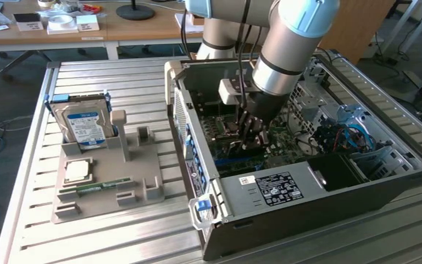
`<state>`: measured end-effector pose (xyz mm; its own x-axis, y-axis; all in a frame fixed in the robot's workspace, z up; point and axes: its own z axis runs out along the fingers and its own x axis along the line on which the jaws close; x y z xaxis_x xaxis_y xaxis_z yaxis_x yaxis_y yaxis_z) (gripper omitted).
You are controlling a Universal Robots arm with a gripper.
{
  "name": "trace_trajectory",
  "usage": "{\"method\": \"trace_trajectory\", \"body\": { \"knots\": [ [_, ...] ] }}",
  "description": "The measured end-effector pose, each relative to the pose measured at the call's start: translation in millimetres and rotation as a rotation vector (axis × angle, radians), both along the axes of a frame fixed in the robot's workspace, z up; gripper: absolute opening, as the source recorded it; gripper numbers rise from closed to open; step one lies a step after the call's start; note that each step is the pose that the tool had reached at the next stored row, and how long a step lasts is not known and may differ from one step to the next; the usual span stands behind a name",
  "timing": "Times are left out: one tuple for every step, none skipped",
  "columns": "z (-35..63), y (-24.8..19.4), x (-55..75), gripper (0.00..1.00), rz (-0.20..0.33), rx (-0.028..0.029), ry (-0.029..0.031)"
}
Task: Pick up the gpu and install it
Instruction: 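Insert the gpu into the slot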
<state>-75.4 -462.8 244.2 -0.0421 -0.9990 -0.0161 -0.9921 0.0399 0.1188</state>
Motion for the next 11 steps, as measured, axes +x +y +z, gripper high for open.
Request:
{"method": "trace_trajectory", "body": {
  "knots": [
    [-1.9, -0.1, -0.1, 0.27, 0.0, -0.0004, 0.0002],
    [-2.2, 0.0, 0.0, 0.27, 0.0, 0.0002, 0.0],
    [-2.2, 0.0, 0.0, 0.27, 0.0, 0.0002, -0.0001],
    [-2.1, 0.1, 0.0, 0.27, 0.0, 0.0003, -0.0001],
    [-1.8, 0.1, 0.1, 0.27, 0.0, 0.0006, -0.0005],
    [-1.3, 0.2, 0.1, 0.27, 0.0, 0.0013, -0.0009],
    [-0.8, 0.2, 0.1, 0.27, 0.0, 0.0016, -0.0008],
    [-0.2, 0.1, 0.1, 0.27, 0.0, 0.0009, -0.0004],
    [0.0, 0.1, 0.1, 0.27, 0.0, 0.0005, -0.0002],
    [0.2, 0.0, 0.0, 0.27, 0.0, 0.0003, -0.0001],
    [0.2, 0.0, 0.0, 0.27, 0.0, 0.0003, -0.0001]
  ]
}}
